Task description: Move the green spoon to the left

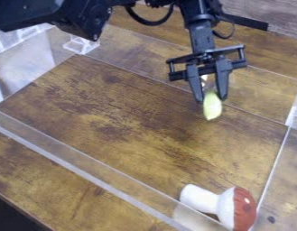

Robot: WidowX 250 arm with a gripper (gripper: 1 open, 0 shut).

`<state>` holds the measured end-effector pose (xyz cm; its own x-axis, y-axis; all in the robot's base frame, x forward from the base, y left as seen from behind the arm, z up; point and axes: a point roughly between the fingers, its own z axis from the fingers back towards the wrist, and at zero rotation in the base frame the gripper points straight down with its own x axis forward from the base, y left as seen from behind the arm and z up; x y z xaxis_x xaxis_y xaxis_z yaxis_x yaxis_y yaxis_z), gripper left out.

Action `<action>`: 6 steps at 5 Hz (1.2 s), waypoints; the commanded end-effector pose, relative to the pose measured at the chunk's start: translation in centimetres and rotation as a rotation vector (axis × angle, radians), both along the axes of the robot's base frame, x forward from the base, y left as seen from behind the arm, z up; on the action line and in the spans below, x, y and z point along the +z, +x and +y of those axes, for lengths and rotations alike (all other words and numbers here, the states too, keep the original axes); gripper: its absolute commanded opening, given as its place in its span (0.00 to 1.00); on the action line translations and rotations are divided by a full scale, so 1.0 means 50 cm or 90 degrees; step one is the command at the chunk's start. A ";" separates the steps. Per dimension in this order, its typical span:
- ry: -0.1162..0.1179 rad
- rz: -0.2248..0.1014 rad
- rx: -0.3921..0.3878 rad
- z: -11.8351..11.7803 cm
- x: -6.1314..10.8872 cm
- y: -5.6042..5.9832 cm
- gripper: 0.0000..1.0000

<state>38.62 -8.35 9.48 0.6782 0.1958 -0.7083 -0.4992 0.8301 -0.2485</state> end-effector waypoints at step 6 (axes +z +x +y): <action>-0.054 -0.050 0.126 0.110 0.061 0.002 0.00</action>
<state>38.58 -3.36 8.18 0.6063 0.2596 -0.7516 -0.6580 0.6946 -0.2909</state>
